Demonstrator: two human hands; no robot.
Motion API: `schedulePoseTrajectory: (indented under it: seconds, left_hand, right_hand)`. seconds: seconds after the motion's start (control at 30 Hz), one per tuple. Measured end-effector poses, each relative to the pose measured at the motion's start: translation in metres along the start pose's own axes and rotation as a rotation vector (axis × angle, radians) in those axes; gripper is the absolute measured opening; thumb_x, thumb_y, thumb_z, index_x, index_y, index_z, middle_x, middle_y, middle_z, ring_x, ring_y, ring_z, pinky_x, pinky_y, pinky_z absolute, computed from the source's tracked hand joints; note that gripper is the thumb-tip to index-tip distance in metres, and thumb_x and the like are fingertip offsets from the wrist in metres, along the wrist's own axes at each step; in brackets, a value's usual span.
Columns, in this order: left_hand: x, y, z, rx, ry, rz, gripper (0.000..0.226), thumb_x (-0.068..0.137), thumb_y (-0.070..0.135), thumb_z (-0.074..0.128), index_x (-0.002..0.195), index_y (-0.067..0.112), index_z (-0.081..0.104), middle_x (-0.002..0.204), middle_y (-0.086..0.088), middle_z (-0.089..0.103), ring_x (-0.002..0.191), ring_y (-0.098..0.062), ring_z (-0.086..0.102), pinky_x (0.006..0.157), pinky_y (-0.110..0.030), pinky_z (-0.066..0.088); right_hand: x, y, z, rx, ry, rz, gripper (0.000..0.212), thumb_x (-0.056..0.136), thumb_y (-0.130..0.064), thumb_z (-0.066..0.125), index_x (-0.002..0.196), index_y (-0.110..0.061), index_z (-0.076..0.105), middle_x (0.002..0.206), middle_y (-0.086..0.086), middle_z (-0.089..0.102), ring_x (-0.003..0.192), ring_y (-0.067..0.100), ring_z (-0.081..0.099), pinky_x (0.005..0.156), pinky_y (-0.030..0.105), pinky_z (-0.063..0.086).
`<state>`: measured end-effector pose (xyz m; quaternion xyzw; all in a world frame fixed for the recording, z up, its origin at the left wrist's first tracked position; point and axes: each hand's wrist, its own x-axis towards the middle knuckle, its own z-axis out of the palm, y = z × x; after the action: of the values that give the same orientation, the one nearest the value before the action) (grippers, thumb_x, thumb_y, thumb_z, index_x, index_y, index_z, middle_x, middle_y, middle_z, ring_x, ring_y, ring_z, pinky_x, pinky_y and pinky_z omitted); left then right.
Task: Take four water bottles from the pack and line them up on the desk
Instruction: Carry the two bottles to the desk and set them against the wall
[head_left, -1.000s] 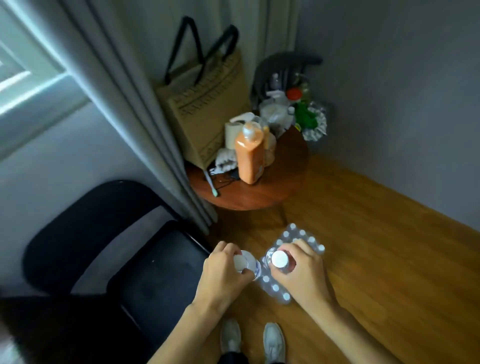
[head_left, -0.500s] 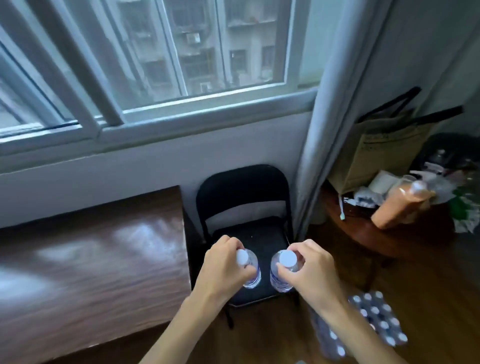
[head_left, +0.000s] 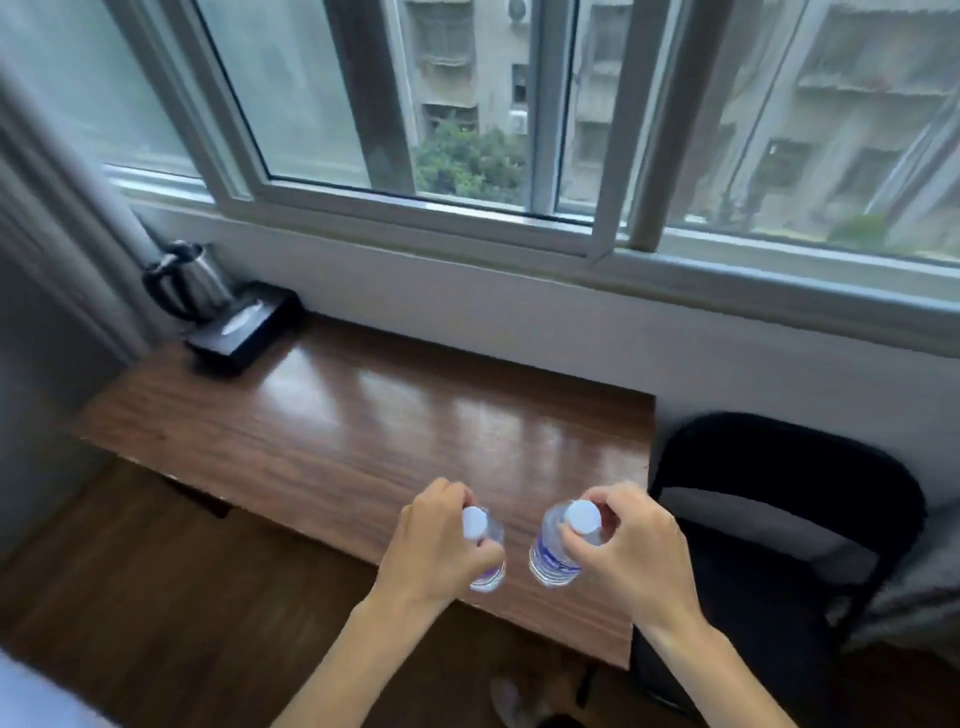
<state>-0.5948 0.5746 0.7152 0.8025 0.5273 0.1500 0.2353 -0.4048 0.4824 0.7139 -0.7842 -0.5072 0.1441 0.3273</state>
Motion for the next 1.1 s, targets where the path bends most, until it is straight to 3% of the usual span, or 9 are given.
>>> schedulePoseTrajectory:
  seconds: [0.13,0.27,0.47,0.57,0.73,0.87,0.97,1.1]
  left_hand:
    - [0.011,-0.066,-0.039,-0.012,0.073,-0.151,0.025,0.063,0.029,0.072,0.082,0.017,0.061,0.085,0.005,0.057,0.076,-0.017,0.057,0.062,-0.022,0.040]
    - [0.029,-0.125,-0.072,0.008,0.120,-0.246,0.024,0.065,0.029,0.073,0.081,0.020,0.059,0.085,0.007,0.055,0.072,-0.012,0.053,0.053,-0.011,0.031]
    - [0.071,-0.206,-0.124,0.012,0.148,-0.379,0.029,0.064,0.033,0.076,0.087,0.020,0.063,0.090,0.007,0.058,0.080,-0.015,0.062,0.065,-0.024,0.052]
    - [0.094,-0.240,-0.146,0.025,0.145,-0.418,0.029,0.063,0.032,0.075,0.086,0.020,0.063,0.089,0.007,0.058,0.079,-0.016,0.062,0.066,-0.025,0.053]
    - [0.141,-0.297,-0.177,0.047,0.115,-0.429,0.035,0.066,0.033,0.081,0.094,0.022,0.063,0.095,0.007,0.058,0.085,-0.014,0.063,0.069,-0.021,0.056]
    - [0.183,-0.337,-0.198,0.061,0.092,-0.413,0.036,0.067,0.034,0.080,0.097,0.021,0.064,0.097,0.006,0.059,0.088,-0.013,0.063,0.074,-0.028,0.060]
    - [0.215,-0.365,-0.212,0.077,0.056,-0.375,0.035,0.066,0.034,0.080,0.094,0.022,0.063,0.095,0.005,0.059,0.087,-0.015,0.063,0.074,-0.032,0.059]
    - [0.256,-0.400,-0.225,0.061,-0.001,-0.286,0.028,0.064,0.030,0.078,0.085,0.022,0.061,0.090,0.006,0.056,0.080,-0.015,0.059,0.060,-0.020,0.044]
  right_hand:
    - [0.036,-0.054,0.059,0.043,-0.121,-0.103,0.021,0.065,-0.043,0.071,0.079,-0.031,0.061,0.077,-0.015,0.060,0.069,0.006,0.060,0.061,0.033,0.052]
    - [0.072,-0.103,0.115,0.042,-0.225,-0.194,0.020,0.064,-0.044,0.068,0.077,-0.030,0.061,0.074,-0.013,0.058,0.067,0.006,0.057,0.058,0.025,0.044]
    - [0.124,-0.175,0.194,0.034,-0.342,-0.308,0.019,0.067,-0.041,0.071,0.079,-0.030,0.063,0.077,-0.015,0.059,0.069,0.006,0.057,0.057,0.017,0.040]
    - [0.147,-0.205,0.228,0.054,-0.384,-0.310,0.020,0.066,-0.041,0.071,0.079,-0.029,0.063,0.078,-0.016,0.057,0.069,0.003,0.057,0.057,0.015,0.037]
    - [0.182,-0.256,0.280,0.074,-0.417,-0.313,0.020,0.069,-0.041,0.072,0.083,-0.028,0.064,0.080,-0.016,0.056,0.068,0.002,0.055,0.057,0.011,0.035]
    - [0.207,-0.289,0.319,0.088,-0.394,-0.284,0.035,0.065,-0.057,0.052,0.080,-0.027,0.063,0.080,-0.015,0.056,0.066,0.005,0.054,0.057,0.016,0.038]
    - [0.219,-0.311,0.346,0.065,-0.360,-0.238,0.044,0.062,-0.061,0.046,0.081,-0.026,0.065,0.081,-0.014,0.057,0.066,0.007,0.054,0.057,0.018,0.040]
    - [0.229,-0.331,0.382,0.014,-0.309,-0.147,0.037,0.065,-0.057,0.052,0.083,-0.027,0.064,0.082,-0.016,0.055,0.068,0.009,0.055,0.059,0.024,0.047]
